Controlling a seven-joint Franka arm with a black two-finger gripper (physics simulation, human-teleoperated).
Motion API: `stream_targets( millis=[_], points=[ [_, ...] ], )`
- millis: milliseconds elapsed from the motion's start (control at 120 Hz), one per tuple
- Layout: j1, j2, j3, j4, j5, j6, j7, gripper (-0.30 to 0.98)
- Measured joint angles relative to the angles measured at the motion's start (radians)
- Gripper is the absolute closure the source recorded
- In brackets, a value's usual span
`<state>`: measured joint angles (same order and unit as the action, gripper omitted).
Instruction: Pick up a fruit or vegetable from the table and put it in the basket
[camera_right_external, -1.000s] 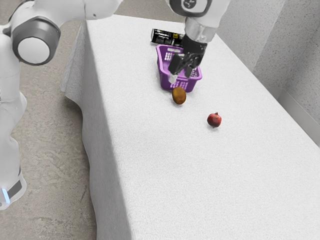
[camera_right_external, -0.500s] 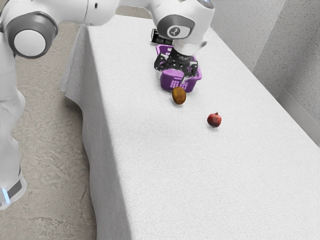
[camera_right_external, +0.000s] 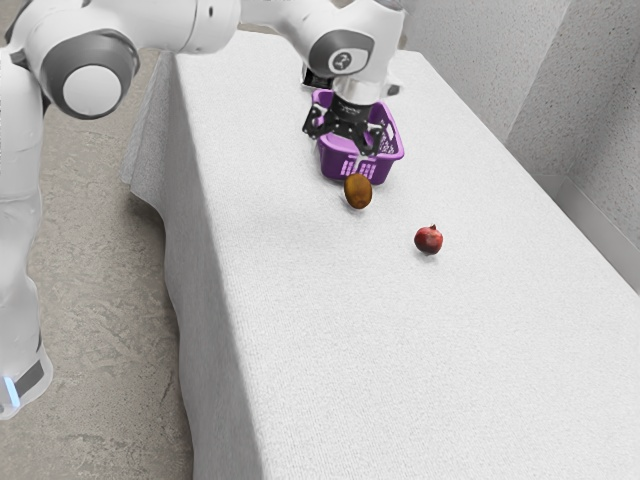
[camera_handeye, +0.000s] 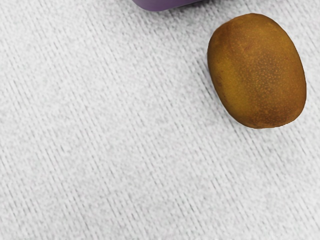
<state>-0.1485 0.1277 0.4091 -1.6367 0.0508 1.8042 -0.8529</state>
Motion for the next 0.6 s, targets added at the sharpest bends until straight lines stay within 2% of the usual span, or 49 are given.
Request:
stream_targets(
  millis=[150, 383, 600],
  points=[
    [0.016, 0.064, 0.000, 0.067, -0.082, 0.005, 0.003, 0.00],
    [0.113, 0.104, -0.004, 0.096, -0.147, 0.008, -0.001, 0.00],
    [0.194, 0.233, -0.053, 0.254, -0.209, 0.008, -0.002, 0.00]
  ],
)
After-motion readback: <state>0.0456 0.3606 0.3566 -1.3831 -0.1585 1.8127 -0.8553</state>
